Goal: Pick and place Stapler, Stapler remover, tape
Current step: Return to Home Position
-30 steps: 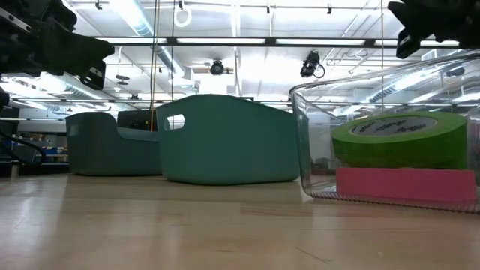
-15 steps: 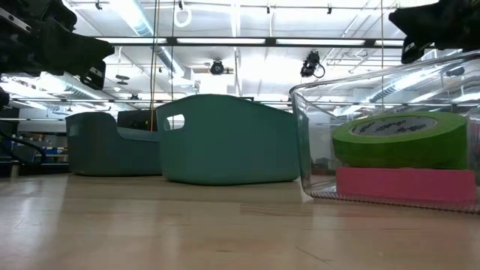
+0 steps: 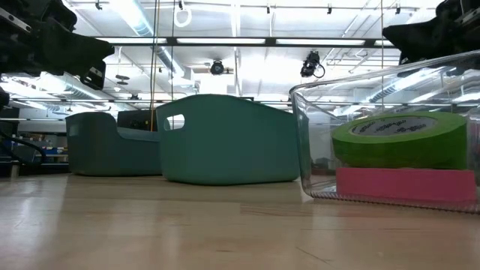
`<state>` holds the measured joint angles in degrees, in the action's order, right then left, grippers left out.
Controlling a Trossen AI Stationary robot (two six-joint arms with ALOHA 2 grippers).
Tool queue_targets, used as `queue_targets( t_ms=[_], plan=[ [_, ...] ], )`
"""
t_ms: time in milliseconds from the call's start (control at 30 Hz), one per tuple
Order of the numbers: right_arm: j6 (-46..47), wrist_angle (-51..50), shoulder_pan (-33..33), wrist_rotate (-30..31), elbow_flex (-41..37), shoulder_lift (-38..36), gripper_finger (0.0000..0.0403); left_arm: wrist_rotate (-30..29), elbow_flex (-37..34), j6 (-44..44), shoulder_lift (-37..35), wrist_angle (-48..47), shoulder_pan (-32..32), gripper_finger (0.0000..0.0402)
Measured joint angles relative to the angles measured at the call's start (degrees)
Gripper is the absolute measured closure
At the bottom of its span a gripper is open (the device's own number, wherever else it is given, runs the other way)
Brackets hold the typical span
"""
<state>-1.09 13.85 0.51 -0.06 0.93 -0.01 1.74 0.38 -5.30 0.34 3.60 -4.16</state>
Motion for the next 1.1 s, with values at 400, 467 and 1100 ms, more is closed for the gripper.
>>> queue_targets(
  t_ms=[400, 467, 1100],
  plan=[
    [-1.17, -9.47, 0.02, 4.62, 0.00, 0.00, 0.0399, 0.00, 0.00, -0.01, 0.00, 0.00, 0.01, 0.0365],
    [-1.35, -10.55, 0.02, 5.29, 0.00, 0.00, 0.0399, 0.00, 0.00, -0.04, 0.00, 0.00, 0.01, 0.0365],
    [-4.04, -12.42, 0.02, 5.64, -0.04, 0.00, 0.0393, 0.00, 0.02, -0.02, 0.00, 0.00, 0.00, 0.0365]
  ],
)
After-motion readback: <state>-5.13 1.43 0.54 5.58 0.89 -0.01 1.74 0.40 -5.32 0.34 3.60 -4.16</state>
